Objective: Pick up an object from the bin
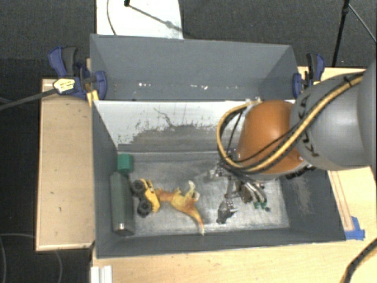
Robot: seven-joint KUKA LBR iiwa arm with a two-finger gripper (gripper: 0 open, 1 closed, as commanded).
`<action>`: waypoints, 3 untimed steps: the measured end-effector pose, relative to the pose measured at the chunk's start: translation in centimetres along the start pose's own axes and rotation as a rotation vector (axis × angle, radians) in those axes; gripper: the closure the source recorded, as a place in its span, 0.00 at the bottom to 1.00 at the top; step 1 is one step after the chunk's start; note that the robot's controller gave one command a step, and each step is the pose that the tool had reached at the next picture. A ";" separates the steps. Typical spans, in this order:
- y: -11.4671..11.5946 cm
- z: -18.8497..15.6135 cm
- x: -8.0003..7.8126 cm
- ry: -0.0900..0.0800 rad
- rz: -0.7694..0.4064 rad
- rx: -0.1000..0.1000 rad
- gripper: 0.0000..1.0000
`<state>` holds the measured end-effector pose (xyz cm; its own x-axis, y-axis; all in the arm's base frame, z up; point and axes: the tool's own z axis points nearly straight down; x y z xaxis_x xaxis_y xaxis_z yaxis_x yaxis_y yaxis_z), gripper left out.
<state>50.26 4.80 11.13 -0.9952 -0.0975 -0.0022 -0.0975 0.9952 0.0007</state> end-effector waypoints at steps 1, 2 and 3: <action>9.6 2.8 -5.7 -0.003 -0.153 -0.002 1.00; 9.6 2.8 -5.7 -0.003 -0.153 -0.001 1.00; 11.4 -10.4 -5.2 -0.001 -0.125 0.000 1.00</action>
Offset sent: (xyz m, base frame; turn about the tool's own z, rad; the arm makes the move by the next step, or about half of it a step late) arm 0.0000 0.0000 0.0000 0.0000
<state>54.29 16.60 21.53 -0.9754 -0.2206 -0.0028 -0.2206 0.9754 0.0005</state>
